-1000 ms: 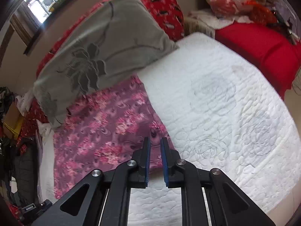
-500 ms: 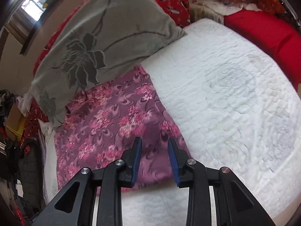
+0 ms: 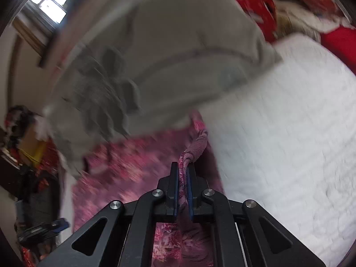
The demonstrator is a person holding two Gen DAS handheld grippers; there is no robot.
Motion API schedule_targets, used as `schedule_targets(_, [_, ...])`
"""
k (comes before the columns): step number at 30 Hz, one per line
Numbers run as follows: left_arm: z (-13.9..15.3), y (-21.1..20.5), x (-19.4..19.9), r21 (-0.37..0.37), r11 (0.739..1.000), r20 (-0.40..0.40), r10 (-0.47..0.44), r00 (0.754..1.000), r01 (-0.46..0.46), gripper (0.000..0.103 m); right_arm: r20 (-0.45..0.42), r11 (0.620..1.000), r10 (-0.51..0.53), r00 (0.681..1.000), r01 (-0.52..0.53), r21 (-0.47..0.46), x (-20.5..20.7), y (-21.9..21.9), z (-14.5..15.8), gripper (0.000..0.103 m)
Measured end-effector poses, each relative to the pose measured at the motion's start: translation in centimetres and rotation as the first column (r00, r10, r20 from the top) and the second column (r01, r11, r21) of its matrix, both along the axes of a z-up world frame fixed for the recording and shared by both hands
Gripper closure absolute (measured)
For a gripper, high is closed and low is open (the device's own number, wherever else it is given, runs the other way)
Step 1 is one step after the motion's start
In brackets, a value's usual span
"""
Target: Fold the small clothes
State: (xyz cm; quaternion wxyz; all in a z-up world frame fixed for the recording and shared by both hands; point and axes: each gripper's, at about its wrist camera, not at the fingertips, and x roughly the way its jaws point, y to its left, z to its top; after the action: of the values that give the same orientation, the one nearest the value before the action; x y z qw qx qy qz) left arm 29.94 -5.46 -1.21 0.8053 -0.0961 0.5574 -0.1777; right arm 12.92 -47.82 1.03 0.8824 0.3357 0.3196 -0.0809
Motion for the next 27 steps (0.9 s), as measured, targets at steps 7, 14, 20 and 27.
schedule_targets(7, [-2.0, -1.1, 0.3, 0.168, 0.985, 0.023, -0.050, 0.998, 0.046, 0.050, -0.223, 0.999, -0.010, 0.975, -0.001, -0.049, 0.6, -0.1, -3.8, 0.084])
schedule_targets(14, [-0.1, -0.4, -3.2, 0.125, 0.992, 0.119, -0.049, 0.992, 0.034, 0.039, -0.064, 0.987, 0.084, 0.994, -0.092, -0.132, -2.4, 5.1, 0.2, 0.072])
schedule_targets(20, [-2.1, -1.2, -3.8, 0.227, 0.972, 0.069, -0.076, 0.995, 0.059, 0.039, -0.218, 0.979, 0.100, 0.971, -0.135, -0.150, -1.7, 6.5, -2.0, 0.070])
schedule_targets(27, [-2.2, -0.9, -5.5, 0.249, 0.967, 0.064, -0.067, 0.996, 0.049, 0.035, -0.271, 0.929, 0.131, 0.954, -0.213, -0.302, -3.9, 8.6, -0.9, 0.054])
